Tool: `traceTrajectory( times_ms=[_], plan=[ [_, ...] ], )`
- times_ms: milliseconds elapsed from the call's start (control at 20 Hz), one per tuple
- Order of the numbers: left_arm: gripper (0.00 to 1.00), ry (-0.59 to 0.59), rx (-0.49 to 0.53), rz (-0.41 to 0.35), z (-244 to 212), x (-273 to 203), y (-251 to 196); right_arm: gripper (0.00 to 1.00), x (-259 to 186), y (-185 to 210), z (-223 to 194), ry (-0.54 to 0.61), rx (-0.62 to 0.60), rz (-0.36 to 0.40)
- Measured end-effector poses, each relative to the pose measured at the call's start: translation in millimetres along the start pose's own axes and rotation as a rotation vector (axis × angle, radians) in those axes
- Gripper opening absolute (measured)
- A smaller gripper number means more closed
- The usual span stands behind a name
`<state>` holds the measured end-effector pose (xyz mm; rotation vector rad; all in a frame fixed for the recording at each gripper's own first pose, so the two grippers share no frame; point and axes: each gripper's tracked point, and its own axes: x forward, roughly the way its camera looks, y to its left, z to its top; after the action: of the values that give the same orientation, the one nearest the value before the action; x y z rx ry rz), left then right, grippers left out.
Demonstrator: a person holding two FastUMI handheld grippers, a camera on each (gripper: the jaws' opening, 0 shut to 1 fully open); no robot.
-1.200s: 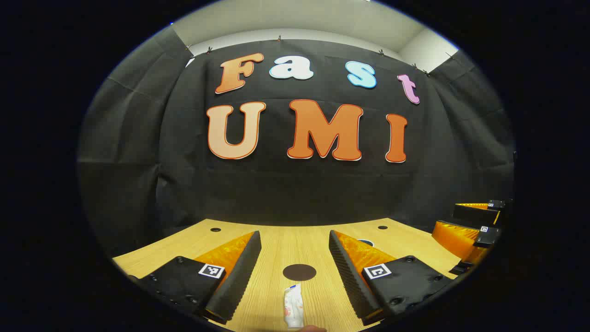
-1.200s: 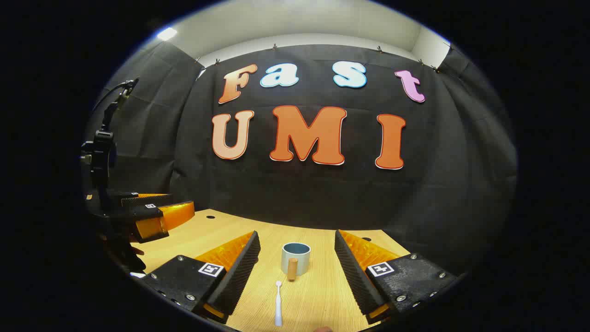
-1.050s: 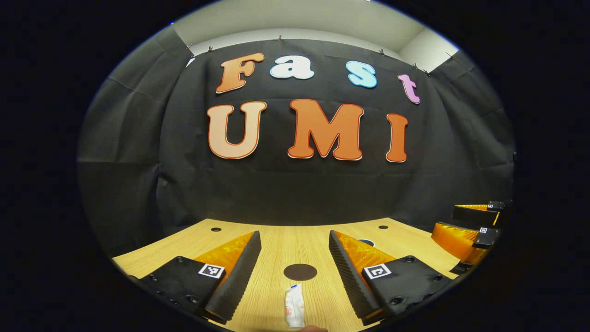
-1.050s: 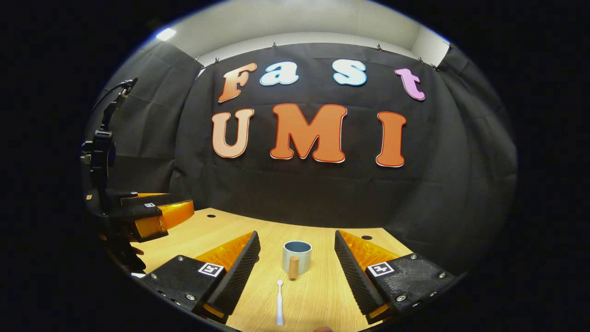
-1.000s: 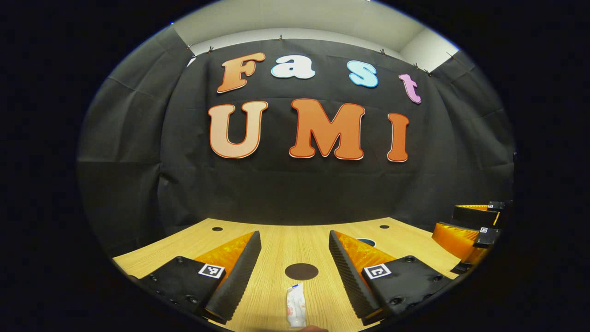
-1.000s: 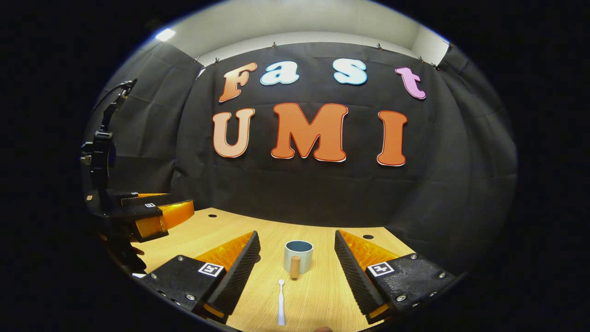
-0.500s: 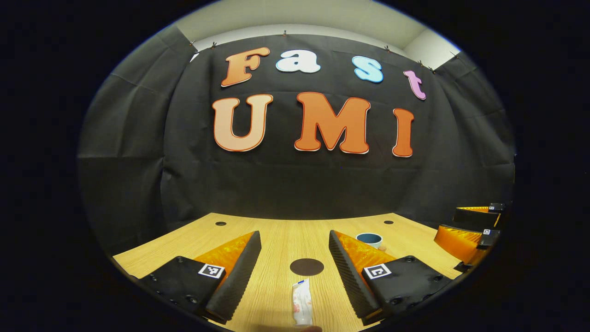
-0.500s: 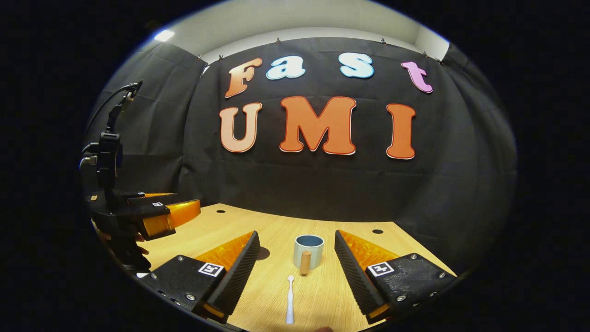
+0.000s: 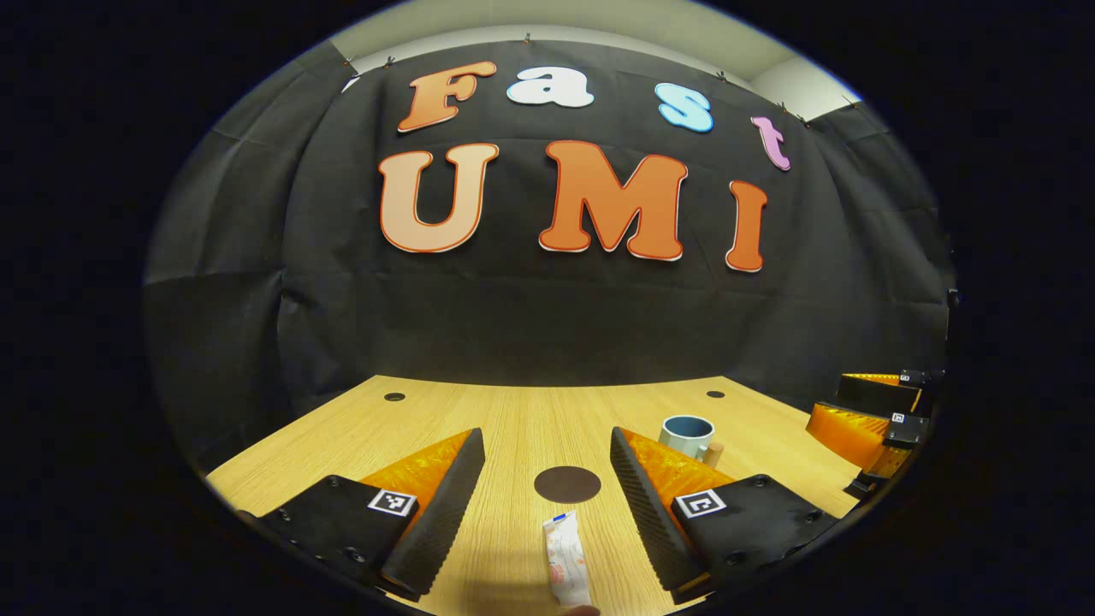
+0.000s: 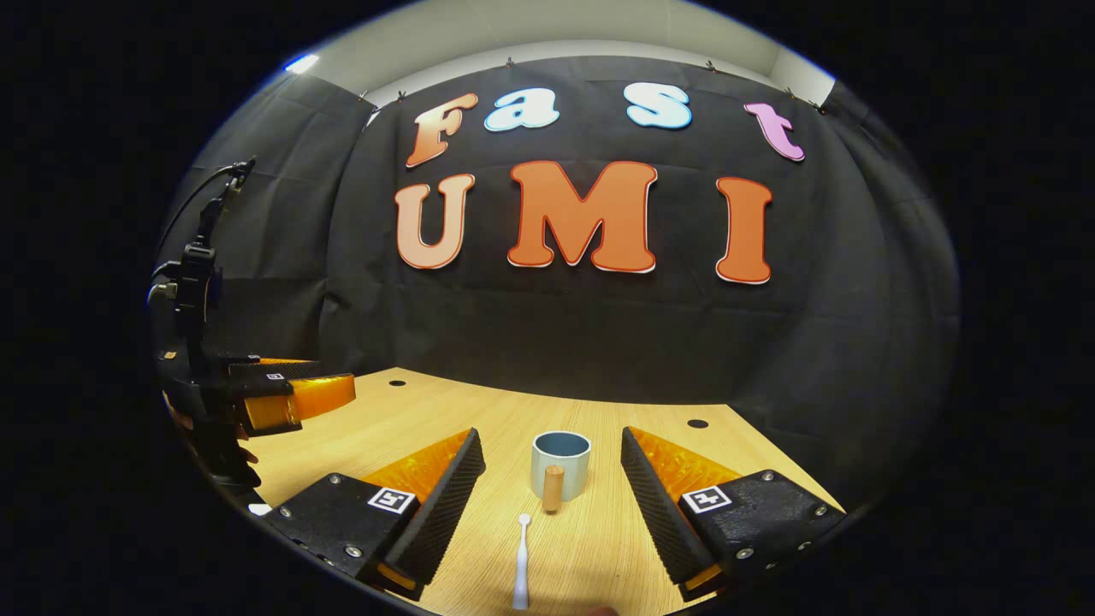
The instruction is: Put the toothbrush and toothpaste on the desktop into the cup, then pick up the cup and place it on the coaster on the desktop.
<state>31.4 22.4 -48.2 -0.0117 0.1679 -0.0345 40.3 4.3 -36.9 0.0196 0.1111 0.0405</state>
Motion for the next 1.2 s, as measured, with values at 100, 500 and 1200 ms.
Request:
traceTrajectory(
  times_ms=[100,500,1200],
  plan=[
    [0.94,0.055,-0.012,-0.032,-12,10,-4,0.98,8,1,-8,0.035,0.006,0.001],
    [0.95,0.282,-0.037,-0.083,-69,41,0,0.95,30,5,-48,0.210,0.050,0.024],
    [0.93,0.644,-0.027,-0.126,-167,45,-14,0.95,46,24,-122,0.473,0.061,0.061]
  ],
)
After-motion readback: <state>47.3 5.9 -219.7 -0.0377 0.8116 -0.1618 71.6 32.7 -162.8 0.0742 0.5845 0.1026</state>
